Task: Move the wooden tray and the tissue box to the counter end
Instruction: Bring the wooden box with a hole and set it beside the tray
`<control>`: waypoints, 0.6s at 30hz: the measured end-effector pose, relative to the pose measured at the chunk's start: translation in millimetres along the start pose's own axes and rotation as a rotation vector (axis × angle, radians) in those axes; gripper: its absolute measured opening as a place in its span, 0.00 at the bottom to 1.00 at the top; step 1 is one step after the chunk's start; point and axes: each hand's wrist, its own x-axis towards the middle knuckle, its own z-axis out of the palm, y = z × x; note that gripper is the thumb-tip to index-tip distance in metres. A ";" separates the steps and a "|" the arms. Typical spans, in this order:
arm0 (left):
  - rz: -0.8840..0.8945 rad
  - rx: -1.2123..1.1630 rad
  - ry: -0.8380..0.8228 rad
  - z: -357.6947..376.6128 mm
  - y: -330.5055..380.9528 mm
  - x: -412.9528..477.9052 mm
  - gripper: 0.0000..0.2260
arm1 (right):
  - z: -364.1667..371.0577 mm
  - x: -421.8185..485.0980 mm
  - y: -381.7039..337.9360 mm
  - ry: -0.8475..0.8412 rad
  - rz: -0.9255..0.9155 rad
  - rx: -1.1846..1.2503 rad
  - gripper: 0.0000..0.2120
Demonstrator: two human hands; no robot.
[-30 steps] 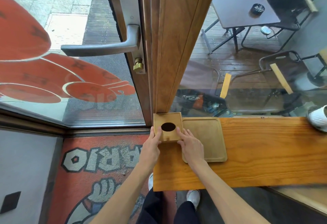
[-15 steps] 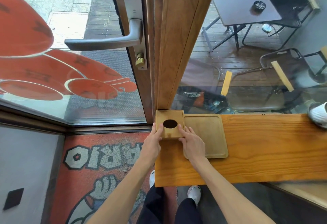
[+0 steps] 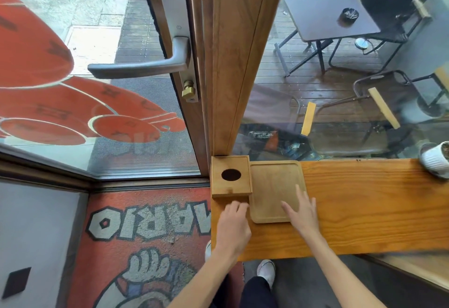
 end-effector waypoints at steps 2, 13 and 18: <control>-0.083 0.047 -0.166 22.8 -6.4 -2.6 0.21 | -9.2 14.3 34.9 -0.041 0.112 -0.096 0.42; -0.169 0.217 -0.346 78.9 -17.9 -1.6 0.35 | -14.8 30.4 81.7 -0.108 0.135 -0.174 0.34; -0.177 0.198 -0.377 75.4 -19.1 0.2 0.37 | -12.4 29.0 81.2 -0.101 0.115 -0.208 0.32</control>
